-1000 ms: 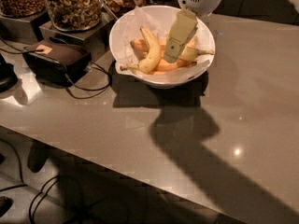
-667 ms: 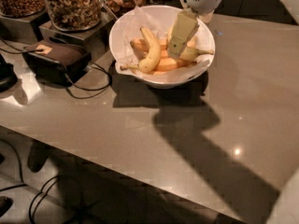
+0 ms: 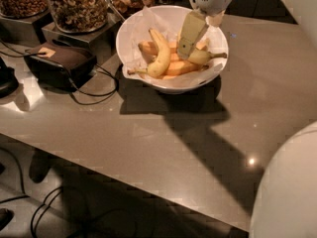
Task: Pick banana from white bowl
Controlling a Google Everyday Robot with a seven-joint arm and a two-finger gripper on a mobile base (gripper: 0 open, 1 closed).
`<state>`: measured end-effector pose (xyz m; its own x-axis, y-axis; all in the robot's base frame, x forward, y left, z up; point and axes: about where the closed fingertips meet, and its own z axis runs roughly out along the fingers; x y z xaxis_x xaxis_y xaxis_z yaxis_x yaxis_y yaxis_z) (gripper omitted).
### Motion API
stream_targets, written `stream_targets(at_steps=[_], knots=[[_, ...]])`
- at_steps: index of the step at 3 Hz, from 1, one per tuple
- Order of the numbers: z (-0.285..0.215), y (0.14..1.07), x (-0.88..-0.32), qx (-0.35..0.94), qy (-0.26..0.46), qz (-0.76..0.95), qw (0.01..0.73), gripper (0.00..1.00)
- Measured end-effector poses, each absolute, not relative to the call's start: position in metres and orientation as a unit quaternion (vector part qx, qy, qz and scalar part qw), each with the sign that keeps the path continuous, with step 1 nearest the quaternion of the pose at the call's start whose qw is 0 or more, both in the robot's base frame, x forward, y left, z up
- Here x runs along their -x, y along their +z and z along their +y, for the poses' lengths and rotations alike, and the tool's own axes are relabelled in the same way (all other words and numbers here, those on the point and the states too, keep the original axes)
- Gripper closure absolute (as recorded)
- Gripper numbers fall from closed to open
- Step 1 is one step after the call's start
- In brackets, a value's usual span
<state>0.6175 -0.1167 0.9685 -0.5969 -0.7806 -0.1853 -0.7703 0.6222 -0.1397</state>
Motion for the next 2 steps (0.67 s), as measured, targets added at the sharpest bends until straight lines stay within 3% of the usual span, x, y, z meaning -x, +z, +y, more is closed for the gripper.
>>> stream_targets(at_steps=[1,2], knots=[[-0.1031,0.9631,-0.6190,0.450,-0.028,0.886,0.108,0.31],[-0.0937,0.9582,-0.6176,0.462,-0.031,0.881,0.100,0.31]])
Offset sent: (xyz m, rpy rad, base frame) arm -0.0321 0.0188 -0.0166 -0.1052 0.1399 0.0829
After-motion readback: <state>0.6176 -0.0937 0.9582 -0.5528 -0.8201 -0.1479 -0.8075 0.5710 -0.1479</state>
